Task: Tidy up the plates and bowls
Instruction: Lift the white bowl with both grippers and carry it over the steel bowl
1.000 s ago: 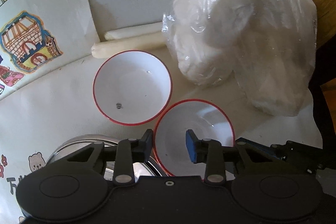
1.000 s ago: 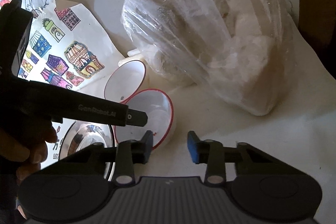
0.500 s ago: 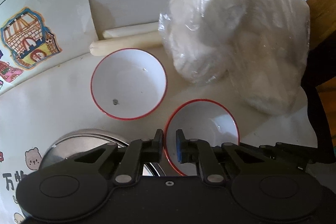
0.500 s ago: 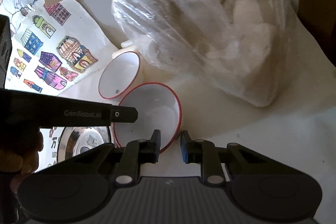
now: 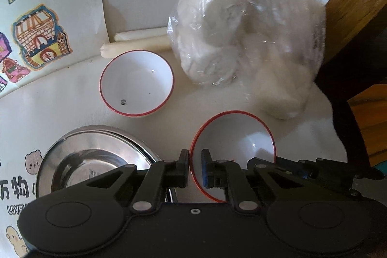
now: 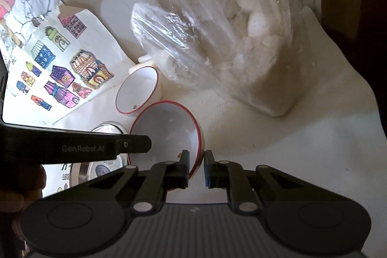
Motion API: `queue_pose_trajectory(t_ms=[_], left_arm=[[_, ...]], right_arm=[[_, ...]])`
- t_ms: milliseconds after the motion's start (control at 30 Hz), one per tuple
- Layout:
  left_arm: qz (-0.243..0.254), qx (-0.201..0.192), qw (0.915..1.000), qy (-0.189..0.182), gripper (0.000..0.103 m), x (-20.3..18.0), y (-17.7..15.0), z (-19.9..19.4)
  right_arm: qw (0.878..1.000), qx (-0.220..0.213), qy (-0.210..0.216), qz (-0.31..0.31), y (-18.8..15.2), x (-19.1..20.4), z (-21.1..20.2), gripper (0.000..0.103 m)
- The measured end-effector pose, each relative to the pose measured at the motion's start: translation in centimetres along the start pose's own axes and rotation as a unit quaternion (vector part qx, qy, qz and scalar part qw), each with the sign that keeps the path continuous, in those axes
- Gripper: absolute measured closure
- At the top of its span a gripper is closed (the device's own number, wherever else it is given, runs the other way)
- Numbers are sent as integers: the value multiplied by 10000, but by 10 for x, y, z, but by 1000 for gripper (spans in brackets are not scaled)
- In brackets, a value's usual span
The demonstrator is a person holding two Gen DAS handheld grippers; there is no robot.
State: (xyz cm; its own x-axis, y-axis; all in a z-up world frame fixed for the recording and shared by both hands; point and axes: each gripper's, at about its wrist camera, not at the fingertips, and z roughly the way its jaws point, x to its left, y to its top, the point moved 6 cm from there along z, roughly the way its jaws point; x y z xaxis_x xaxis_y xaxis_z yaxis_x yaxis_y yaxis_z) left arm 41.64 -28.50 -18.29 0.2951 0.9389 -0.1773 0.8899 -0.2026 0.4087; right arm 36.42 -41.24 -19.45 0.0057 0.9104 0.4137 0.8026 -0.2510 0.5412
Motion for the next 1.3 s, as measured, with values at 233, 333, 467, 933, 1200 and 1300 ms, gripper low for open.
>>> queue_pose_trajectory(t_ms=[233,333,467,933,1200,1300], left_arm=[[-65,-260,9996,-133,92,-9,-17,-32],[-112,-327,9992,-200,92,-10,-26,-42],[-186,-388,9987,-259,92,-12,-40,-54],[-795,-401,9952,-412,92,9,-98,-93],[-1013,-262,9937,-405,92,20,-124,-96],[-1051,-204,9935,-385,92,22,-132,-97]], right_arm=[[9998,-165,-30,-95,-10,8,-27,90],[9996,-212,-34,-156,-16,11,-39,90],[9994,-234,-37,-266,-26,23,-56,90],[9968,-56,25,-793,-71,71,-91,89],[9956,159,122,-913,-93,83,-91,89],[9950,238,144,-954,-99,85,-91,89]])
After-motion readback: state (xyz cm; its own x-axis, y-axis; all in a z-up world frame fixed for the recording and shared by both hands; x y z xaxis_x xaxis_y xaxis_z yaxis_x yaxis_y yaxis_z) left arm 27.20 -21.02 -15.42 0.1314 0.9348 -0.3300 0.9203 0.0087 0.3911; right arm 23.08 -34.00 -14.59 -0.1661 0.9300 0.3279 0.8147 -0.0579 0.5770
